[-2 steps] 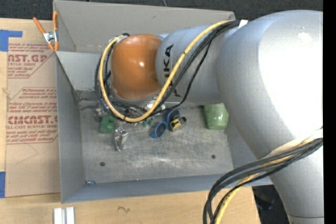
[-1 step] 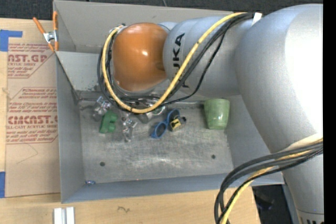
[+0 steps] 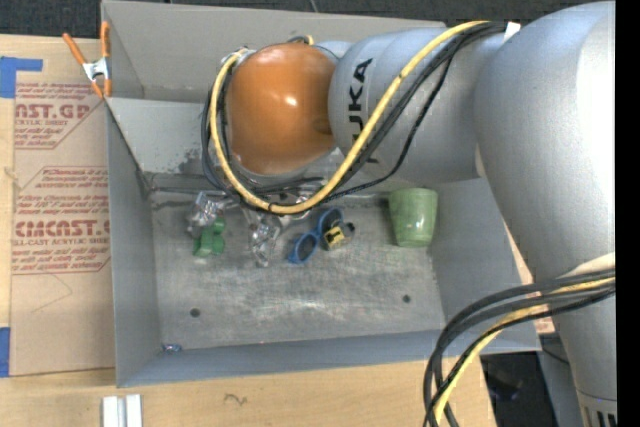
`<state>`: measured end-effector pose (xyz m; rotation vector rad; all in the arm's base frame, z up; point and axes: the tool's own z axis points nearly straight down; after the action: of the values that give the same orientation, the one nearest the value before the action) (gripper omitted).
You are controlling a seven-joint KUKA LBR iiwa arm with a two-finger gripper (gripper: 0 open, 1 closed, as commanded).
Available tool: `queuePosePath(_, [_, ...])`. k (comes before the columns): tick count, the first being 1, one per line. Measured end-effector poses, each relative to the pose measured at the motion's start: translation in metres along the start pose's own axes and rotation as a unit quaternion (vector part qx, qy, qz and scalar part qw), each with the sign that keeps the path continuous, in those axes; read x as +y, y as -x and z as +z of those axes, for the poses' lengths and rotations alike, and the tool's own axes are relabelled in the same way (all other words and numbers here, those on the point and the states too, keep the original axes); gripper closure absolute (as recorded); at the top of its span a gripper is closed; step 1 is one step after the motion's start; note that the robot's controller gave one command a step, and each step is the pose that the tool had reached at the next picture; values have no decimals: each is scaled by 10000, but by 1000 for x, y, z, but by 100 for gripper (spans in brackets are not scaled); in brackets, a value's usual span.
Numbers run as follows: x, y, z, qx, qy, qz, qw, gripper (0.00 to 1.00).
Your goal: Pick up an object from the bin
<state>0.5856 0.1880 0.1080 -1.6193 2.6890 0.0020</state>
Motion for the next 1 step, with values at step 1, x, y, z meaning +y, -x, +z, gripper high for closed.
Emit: queuePosePath(1, [1, 23, 35, -10, -13, -1226, 9925, 0])
